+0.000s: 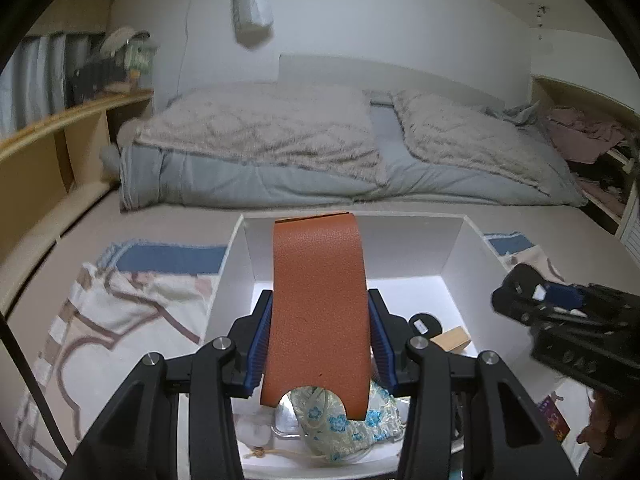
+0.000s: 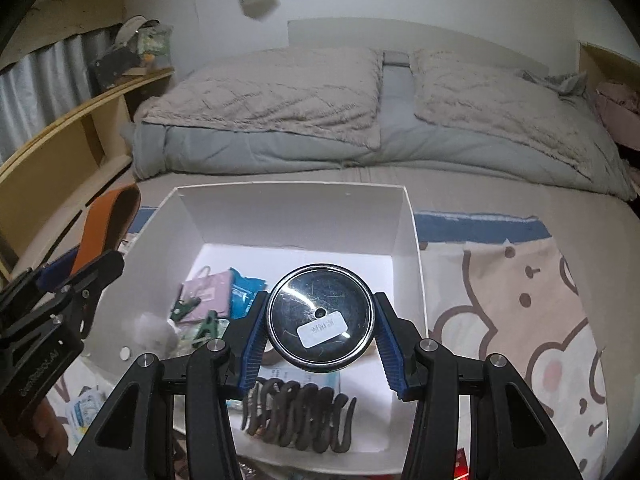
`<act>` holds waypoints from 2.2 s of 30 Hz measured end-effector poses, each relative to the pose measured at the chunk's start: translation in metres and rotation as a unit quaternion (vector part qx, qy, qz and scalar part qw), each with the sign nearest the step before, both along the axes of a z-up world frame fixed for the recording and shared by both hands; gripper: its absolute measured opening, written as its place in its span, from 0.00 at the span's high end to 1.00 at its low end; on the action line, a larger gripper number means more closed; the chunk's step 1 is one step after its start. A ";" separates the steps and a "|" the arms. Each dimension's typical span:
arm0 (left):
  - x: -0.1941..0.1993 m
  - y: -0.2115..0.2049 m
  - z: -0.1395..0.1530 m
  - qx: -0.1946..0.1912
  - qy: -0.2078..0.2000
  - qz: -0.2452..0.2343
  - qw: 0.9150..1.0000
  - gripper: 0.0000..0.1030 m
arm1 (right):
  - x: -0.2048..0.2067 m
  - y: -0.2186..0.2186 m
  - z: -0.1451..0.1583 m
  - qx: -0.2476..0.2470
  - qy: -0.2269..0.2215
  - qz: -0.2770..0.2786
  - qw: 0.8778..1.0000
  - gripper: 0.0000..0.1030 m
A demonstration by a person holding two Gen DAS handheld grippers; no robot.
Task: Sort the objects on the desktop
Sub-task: 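Open the left gripper to drop the brown leather strip into the box, then lower the right gripper into the box and open it to release the black tin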
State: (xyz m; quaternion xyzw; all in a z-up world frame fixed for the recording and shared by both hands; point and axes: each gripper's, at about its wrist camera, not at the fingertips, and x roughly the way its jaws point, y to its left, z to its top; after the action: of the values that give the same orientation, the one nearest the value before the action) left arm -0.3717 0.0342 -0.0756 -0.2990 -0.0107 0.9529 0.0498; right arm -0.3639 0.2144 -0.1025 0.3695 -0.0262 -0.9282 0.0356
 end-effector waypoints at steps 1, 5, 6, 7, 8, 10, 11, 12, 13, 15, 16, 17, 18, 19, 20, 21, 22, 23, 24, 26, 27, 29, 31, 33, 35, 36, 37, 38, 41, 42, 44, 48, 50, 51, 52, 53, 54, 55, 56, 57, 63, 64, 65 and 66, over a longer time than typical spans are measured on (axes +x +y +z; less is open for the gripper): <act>-0.003 0.002 -0.004 0.002 -0.006 0.001 1.000 0.57 | -0.002 0.001 -0.002 -0.002 -0.002 -0.002 1.000 0.51; -0.012 0.013 -0.015 0.004 -0.018 -0.003 1.000 0.57 | -0.010 0.005 -0.007 -0.007 -0.014 -0.011 1.000 0.51; -0.014 0.016 -0.016 0.000 -0.018 -0.007 1.000 0.57 | -0.012 0.006 -0.008 -0.010 -0.016 -0.011 1.000 0.51; -0.015 0.018 -0.017 -0.003 -0.016 -0.010 1.000 0.57 | -0.013 0.006 -0.009 -0.011 -0.017 -0.012 1.000 0.51; -0.016 0.021 -0.018 -0.006 -0.016 -0.012 1.000 0.57 | -0.015 0.006 -0.010 -0.011 -0.018 -0.013 1.000 0.51; -0.019 0.023 -0.020 -0.007 -0.017 -0.015 1.000 0.57 | -0.017 0.006 -0.011 -0.010 -0.020 -0.013 1.000 0.51; -0.020 0.024 -0.021 -0.007 -0.018 -0.015 1.000 0.57 | -0.018 0.006 -0.012 -0.009 -0.021 -0.013 1.000 0.51; -0.021 0.024 -0.022 -0.007 -0.018 -0.014 1.000 0.57 | -0.019 0.006 -0.013 -0.009 -0.023 -0.013 1.000 0.51; -0.022 0.024 -0.022 -0.007 -0.018 -0.014 1.000 0.57 | -0.019 0.005 -0.014 -0.008 -0.024 -0.014 1.000 0.51; -0.024 0.023 -0.023 -0.009 -0.018 -0.010 1.000 0.57 | -0.021 0.004 -0.016 -0.008 -0.027 -0.014 0.999 0.51; -0.026 0.022 -0.024 -0.010 -0.018 -0.008 1.000 0.57 | -0.022 0.003 -0.018 -0.007 -0.028 -0.014 0.999 0.51; -0.027 0.020 -0.024 -0.011 -0.019 -0.006 1.000 0.57 | -0.023 0.002 -0.018 -0.006 -0.030 -0.013 0.999 0.51; -0.028 0.019 -0.025 -0.012 -0.019 -0.005 1.000 0.57 | -0.023 0.000 -0.019 -0.006 -0.031 -0.012 0.999 0.51; -0.028 0.018 -0.026 -0.014 -0.019 -0.002 1.000 0.57 | -0.024 -0.001 -0.020 -0.006 -0.033 -0.011 0.999 0.51; -0.029 0.016 -0.027 -0.014 -0.020 0.000 1.000 0.57 | -0.025 -0.003 -0.020 -0.007 -0.034 -0.009 0.999 0.51; -0.030 0.014 -0.029 -0.013 -0.021 0.002 1.000 0.57 | -0.025 -0.004 -0.021 -0.006 -0.034 -0.008 0.999 0.51; -0.031 0.011 -0.030 -0.012 -0.022 0.004 1.000 0.57 | -0.026 -0.006 -0.021 -0.004 -0.034 -0.007 0.999 0.51; -0.031 0.009 -0.031 -0.011 -0.023 0.006 1.000 0.51 | -0.026 -0.008 -0.021 -0.003 -0.033 -0.006 0.999 0.51; -0.031 0.006 -0.032 -0.011 -0.024 0.011 1.000 0.39 | -0.026 -0.009 -0.022 -0.003 -0.034 -0.007 0.999 0.51; -0.030 0.002 -0.032 -0.010 -0.018 0.017 1.000 0.35 | -0.028 -0.011 -0.023 -0.005 -0.036 -0.006 0.999 0.51; -0.030 0.000 -0.032 -0.011 -0.018 0.018 1.000 0.35 | -0.029 -0.012 -0.023 -0.006 -0.037 -0.005 0.999 0.51; -0.030 -0.003 -0.033 -0.012 -0.019 0.019 1.000 0.35 | -0.030 -0.014 -0.025 -0.007 -0.039 -0.004 0.999 0.51; -0.028 -0.005 -0.032 -0.013 -0.015 0.020 1.000 0.35 | -0.031 -0.017 -0.026 -0.008 -0.040 -0.003 0.999 0.51; -0.027 -0.008 -0.031 -0.017 -0.011 0.021 1.000 0.35 | -0.032 -0.020 -0.027 -0.009 -0.042 -0.002 0.999 0.51; -0.023 -0.012 -0.027 -0.023 0.002 0.024 0.999 0.35 | -0.032 -0.024 -0.028 -0.011 -0.045 0.000 0.999 0.51; -0.021 -0.014 -0.024 -0.027 0.012 0.026 0.999 0.35 | -0.032 -0.025 -0.028 -0.011 -0.046 -0.001 0.999 0.51; -0.019 -0.016 -0.022 -0.029 0.021 0.029 0.999 0.34 | -0.033 -0.027 -0.029 -0.013 -0.049 -0.001 0.999 0.51; -0.017 -0.019 -0.018 -0.033 0.030 0.032 0.998 0.34 | -0.034 -0.029 -0.030 -0.016 -0.053 0.000 0.998 0.51; -0.012 -0.030 -0.010 -0.038 0.053 0.045 0.997 0.31 | -0.035 -0.035 -0.033 -0.021 -0.061 0.003 0.998 0.51; -0.011 -0.034 -0.008 -0.037 0.056 0.049 0.997 0.31 | -0.035 -0.038 -0.034 -0.021 -0.063 0.005 0.998 0.51; -0.010 -0.042 -0.006 -0.038 0.059 0.056 0.996 0.31 | -0.037 -0.045 -0.037 -0.021 -0.070 0.011 0.997 0.51; -0.007 -0.059 -0.005 -0.039 0.060 0.074 0.995 0.31 | -0.039 -0.059 -0.043 -0.024 -0.085 0.016 0.996 0.51; -0.005 -0.066 -0.005 -0.039 0.060 0.079 0.994 0.31 | -0.040 -0.067 -0.046 -0.025 -0.093 0.021 0.995 0.51; -0.004 -0.069 -0.006 -0.038 0.060 0.081 0.994 0.31 | -0.041 -0.071 -0.048 -0.025 -0.096 0.023 0.995 0.51; -0.004 -0.072 -0.006 -0.039 0.059 0.082 0.994 0.31 | -0.041 -0.074 -0.050 -0.024 -0.099 0.026 0.994 0.51; -0.004 -0.075 -0.007 -0.039 0.058 0.083 0.994 0.31 | -0.041 -0.078 -0.051 -0.021 -0.103 0.029 0.994 0.51; -0.004 -0.076 -0.007 -0.040 0.055 0.082 0.994 0.31 | -0.041 -0.082 -0.053 -0.017 -0.106 0.032 0.994 0.51; -0.004 -0.078 -0.008 -0.040 0.053 0.082 0.994 0.31 | -0.042 -0.086 -0.055 -0.013 -0.110 0.036 0.993 0.51; -0.004 -0.079 -0.009 -0.039 0.051 0.083 0.994 0.31 | -0.042 -0.089 -0.057 -0.008 -0.114 0.041 0.993 0.51; -0.004 -0.081 -0.009 -0.038 0.051 0.085 0.994 0.31 | -0.041 -0.092 -0.059 -0.005 -0.117 0.044 0.992 0.51; -0.004 -0.086 -0.010 -0.023 0.046 0.089 0.995 0.31 | -0.039 -0.094 -0.066 -0.010 -0.135 0.047 0.990 0.51; -0.004 -0.086 -0.009 -0.022 0.045 0.089 0.995 0.31 | -0.039 -0.093 -0.067 -0.012 -0.138 0.049 0.989 0.51; -0.004 -0.086 -0.009 -0.020 0.045 0.089 0.995 0.30 | -0.038 -0.092 -0.068 -0.018 -0.142 0.051 0.988 0.51; -0.004 -0.086 -0.008 -0.018 0.045 0.089 0.995 0.30 | -0.038 -0.091 -0.069 -0.026 -0.147 0.052 0.987 0.51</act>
State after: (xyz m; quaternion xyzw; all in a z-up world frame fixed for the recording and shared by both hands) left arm -0.3752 -0.0516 -0.0838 -0.2544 -0.0178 0.9661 -0.0405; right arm -0.4018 0.1233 -0.1718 0.5014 -0.0360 -0.8599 0.0888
